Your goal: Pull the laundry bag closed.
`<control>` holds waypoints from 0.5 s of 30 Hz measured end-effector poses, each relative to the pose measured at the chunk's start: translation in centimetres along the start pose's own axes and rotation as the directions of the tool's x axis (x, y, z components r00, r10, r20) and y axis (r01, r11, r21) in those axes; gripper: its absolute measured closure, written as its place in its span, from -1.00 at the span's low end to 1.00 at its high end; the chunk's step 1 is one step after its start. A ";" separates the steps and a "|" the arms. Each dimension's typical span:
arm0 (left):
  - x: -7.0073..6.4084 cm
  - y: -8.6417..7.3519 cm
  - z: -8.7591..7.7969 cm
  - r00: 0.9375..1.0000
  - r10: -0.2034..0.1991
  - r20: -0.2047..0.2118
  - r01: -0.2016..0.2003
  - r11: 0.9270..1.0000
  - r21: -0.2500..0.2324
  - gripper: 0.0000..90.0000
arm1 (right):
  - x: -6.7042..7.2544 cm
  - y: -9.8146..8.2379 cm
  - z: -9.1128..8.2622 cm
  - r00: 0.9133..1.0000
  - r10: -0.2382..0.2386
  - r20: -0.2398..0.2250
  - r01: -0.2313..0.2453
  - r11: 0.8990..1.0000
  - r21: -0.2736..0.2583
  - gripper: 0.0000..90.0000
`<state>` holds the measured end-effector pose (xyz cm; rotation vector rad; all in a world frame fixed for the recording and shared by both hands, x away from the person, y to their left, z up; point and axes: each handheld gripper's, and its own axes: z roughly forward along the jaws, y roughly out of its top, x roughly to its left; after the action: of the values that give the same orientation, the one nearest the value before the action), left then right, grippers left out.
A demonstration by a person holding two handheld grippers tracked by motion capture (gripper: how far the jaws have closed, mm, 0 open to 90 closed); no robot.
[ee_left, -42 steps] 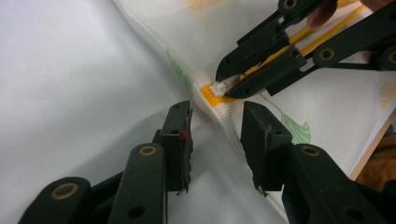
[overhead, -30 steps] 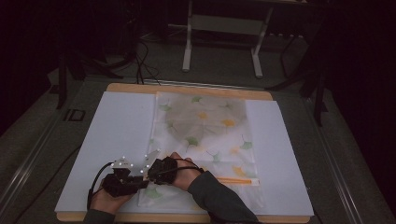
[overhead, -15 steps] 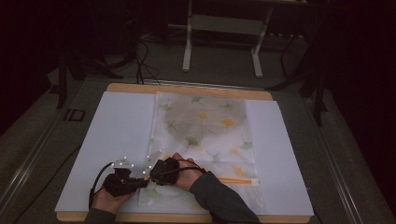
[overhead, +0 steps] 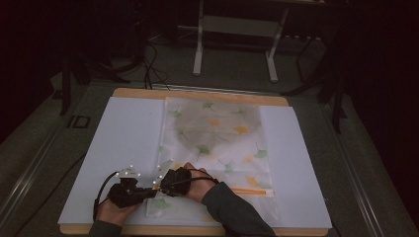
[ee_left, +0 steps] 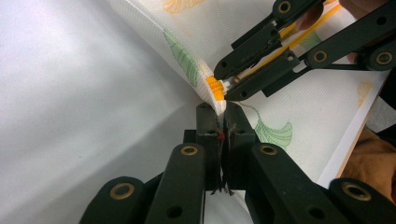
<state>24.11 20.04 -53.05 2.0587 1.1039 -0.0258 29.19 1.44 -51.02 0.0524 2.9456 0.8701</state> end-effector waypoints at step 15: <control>0.2 -0.1 -0.4 1.000 0.001 0.001 -0.001 1.000 -0.012 0.94 | 0.0 -0.7 0.2 1.000 -0.001 0.012 0.001 1.000 0.031 0.87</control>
<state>24.06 20.43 -52.89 2.0480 1.0994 -0.0199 29.19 0.97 -51.53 0.0577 2.9481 0.8211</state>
